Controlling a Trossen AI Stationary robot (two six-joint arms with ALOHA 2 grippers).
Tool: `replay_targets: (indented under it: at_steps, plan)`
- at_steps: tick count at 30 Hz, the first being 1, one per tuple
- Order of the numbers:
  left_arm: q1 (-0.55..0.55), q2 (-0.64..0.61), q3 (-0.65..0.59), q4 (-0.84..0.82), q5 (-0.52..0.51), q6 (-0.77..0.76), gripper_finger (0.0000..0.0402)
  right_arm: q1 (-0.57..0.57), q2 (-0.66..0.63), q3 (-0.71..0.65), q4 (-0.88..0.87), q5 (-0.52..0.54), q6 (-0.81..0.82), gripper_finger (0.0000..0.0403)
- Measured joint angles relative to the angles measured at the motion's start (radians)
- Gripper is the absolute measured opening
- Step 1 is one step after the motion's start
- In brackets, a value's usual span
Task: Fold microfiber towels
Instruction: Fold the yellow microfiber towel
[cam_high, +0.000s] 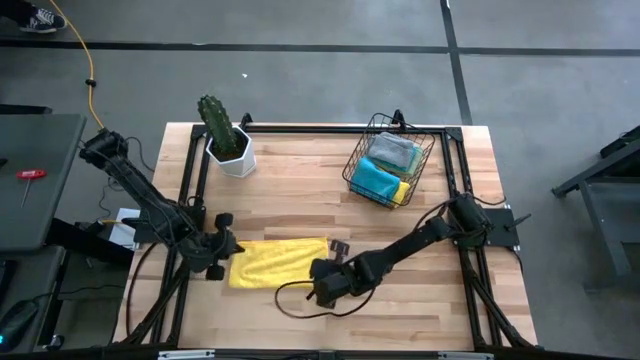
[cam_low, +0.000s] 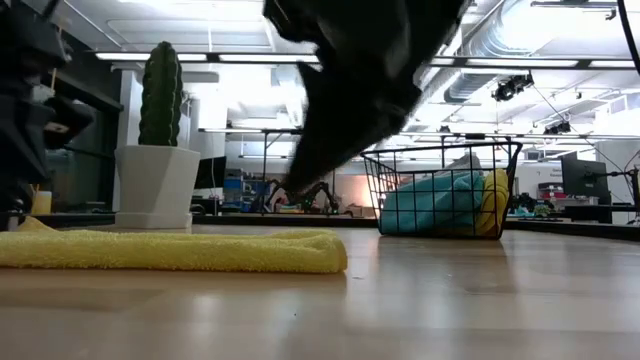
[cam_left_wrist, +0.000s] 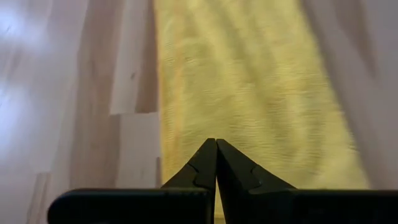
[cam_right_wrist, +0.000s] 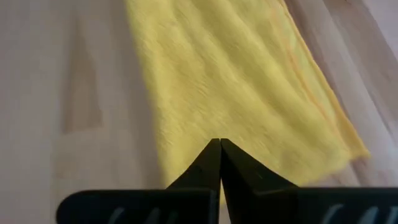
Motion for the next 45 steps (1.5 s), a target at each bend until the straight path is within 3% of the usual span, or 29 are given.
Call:
replay_targets:
  at_steps: [5, 20, 30, 40, 45]
  plan:
    - [0.062, 0.016, -0.025, 0.006, 0.023, -0.031, 0.0, 0.003, 0.0, -0.021, 0.129, -0.01, -0.022, 0.0]
    - [0.13, 0.06, -0.103, 0.083, 0.084, -0.083, 0.0, 0.011, 0.011, -0.135, 0.304, -0.131, 0.079, 0.0]
    - [0.157, 0.061, -0.103, 0.03, 0.06, -0.086, 0.0, 0.044, 0.012, -0.195, 0.301, -0.125, 0.185, 0.0]
    - [0.193, 0.06, -0.101, -0.049, 0.008, -0.124, 0.0, 0.064, 0.005, -0.194, 0.29, -0.134, 0.179, 0.0]
    - [0.187, 0.049, -0.023, -0.059, 0.019, -0.081, 0.0, 0.063, 0.005, -0.194, 0.289, -0.134, 0.179, 0.0]
